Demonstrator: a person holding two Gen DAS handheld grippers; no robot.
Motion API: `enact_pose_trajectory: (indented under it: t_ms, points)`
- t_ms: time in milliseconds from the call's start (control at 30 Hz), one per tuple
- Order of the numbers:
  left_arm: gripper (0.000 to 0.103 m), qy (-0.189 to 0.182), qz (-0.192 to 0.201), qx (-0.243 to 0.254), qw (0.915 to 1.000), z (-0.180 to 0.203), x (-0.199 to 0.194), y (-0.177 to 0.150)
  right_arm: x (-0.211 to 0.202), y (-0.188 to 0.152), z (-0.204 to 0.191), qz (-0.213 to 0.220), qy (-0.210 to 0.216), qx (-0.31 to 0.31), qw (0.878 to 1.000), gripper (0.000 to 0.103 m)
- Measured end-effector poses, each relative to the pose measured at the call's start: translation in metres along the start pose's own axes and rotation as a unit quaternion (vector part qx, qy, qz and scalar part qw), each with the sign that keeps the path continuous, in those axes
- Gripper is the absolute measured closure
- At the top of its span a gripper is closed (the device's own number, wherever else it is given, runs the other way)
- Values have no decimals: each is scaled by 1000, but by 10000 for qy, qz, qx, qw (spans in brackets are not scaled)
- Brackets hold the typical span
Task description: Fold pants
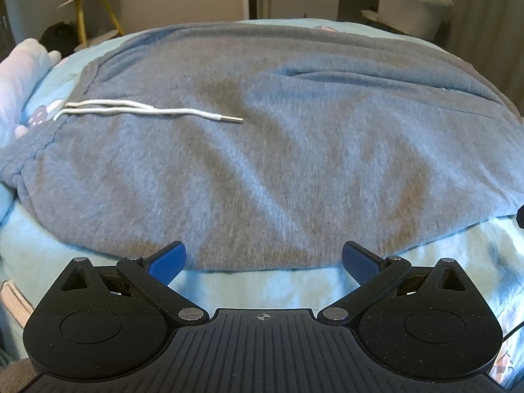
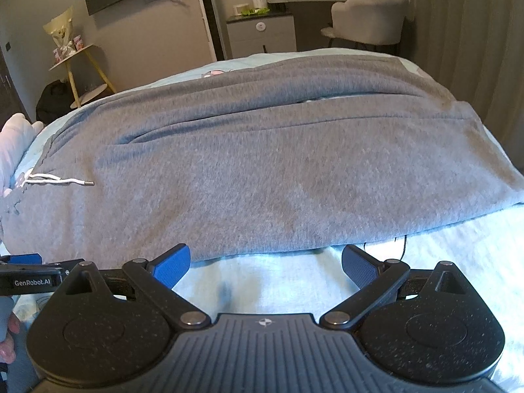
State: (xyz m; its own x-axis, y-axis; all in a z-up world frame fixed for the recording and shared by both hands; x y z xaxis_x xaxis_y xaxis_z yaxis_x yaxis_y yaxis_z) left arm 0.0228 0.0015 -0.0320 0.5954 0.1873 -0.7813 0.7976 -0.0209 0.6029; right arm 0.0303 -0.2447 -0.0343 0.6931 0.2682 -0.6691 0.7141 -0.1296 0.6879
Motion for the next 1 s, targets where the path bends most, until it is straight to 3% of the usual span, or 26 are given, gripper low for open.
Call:
enact_pose_trajectory:
  t_ms: [167,333,433,600,667,733,767,800,933,1000]
  points:
    - [0,45,0,18,10000,0,2,1,7,8,14,-24,148,422,9990,4]
    - [0,233,382,-17,9990,-4,-6,15,39,23,38,-504,-376,430,9971,4]
    - [0,413,826,138,9956,-4,-9,35,67,24,56,-974,-480,705,9916,4]
    - [0,887,1384,179,9862,-4,11,79,75,27,66,-891,-481,1112,9886,4]
    - [0,1066,1452,59,9836,-6,28,95,77,24,59,-978,-574,886,9896,4]
    - [0,1127,1417,-30,9835,-11,44,109,80,34,51,-1409,-674,630,9857,4]
    - [0,1174,1460,-86,9822,-16,51,116,81,46,49,-1583,-645,620,9833,4]
    - [0,1266,1552,-186,9796,-22,58,121,78,65,47,-1469,-480,580,9863,4]
    - [0,1854,1722,-620,9655,-44,93,134,88,175,53,-403,-367,408,9977,4]
    - [0,2002,1619,-688,9638,-53,108,134,116,229,63,-30,-359,488,9982,4]
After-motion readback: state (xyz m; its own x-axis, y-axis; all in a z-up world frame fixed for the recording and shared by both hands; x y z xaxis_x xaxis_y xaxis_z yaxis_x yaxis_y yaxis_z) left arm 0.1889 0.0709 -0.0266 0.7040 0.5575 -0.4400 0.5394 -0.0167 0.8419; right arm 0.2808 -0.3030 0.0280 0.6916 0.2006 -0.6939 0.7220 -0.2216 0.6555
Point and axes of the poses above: each gripper's, at about its wrist camera, not at the fingertips, and x roughly the way its jaws point, z to its right, y to its top, the point moved 3 cm from there along x, roughly the way its jaws point, and after that the axes turned 11 degrees about y, right-handed, at the moved point
